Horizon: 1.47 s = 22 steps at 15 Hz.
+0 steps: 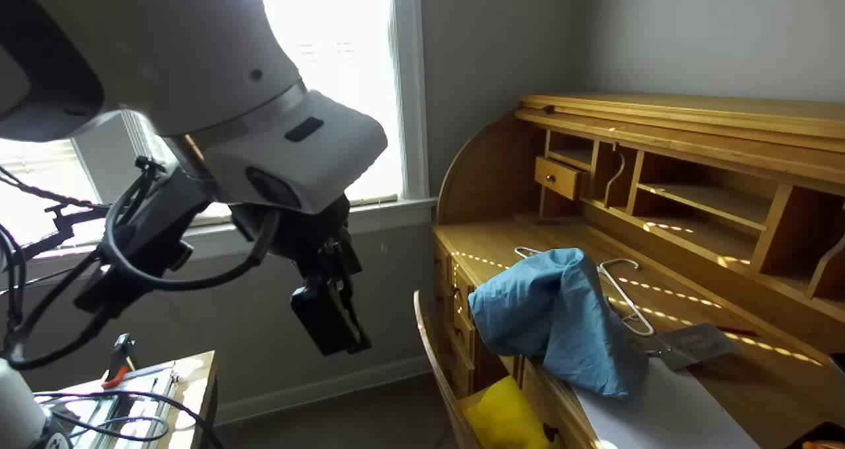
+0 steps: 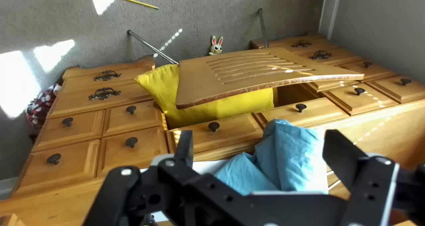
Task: Remove the toy from the black tray
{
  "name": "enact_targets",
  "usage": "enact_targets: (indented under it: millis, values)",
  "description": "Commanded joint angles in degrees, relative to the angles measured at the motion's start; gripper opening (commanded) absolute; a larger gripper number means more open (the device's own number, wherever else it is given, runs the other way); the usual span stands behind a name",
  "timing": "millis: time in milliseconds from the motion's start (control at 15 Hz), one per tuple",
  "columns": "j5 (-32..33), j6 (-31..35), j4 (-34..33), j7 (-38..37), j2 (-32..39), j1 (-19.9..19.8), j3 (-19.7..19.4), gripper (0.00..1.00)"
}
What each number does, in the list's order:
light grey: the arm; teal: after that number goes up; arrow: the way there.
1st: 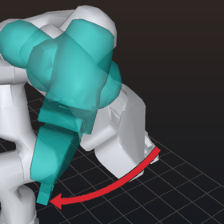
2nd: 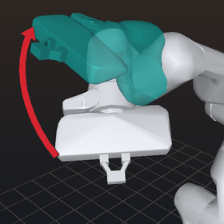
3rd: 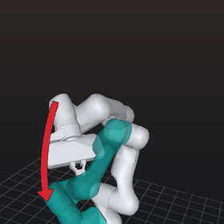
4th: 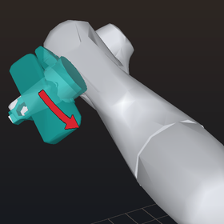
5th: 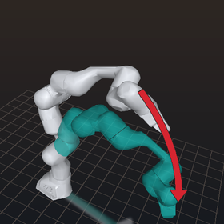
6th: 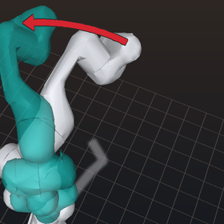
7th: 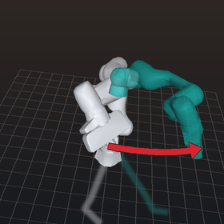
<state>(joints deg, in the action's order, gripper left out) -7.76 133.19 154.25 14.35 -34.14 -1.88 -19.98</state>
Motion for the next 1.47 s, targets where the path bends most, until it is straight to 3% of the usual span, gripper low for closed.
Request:
enact_targets:
  millis: [0,333,733,933,1133,1400]
  values:
    - [-1.2,-0.2,-0.1,0.9,0.3,-1.4,1.4,1.0]
    - [-2.7,4.0,-1.0,0.3,2.0,-1.4,0.8,1.0]
    - [-16.8,22.1,-5.7,2.8,11.5,6.5,-3.9,1.0]
    - [-23.5,28.1,-11.5,3.7,17.4,12.7,-6.5,1.0]
    - [-26.9,30.2,-18.7,3.1,23.6,16.3,-8.2,1.0]
    - [-28.4,26.7,-31.0,0.5,33.9,16.8,-10.2,1.0]
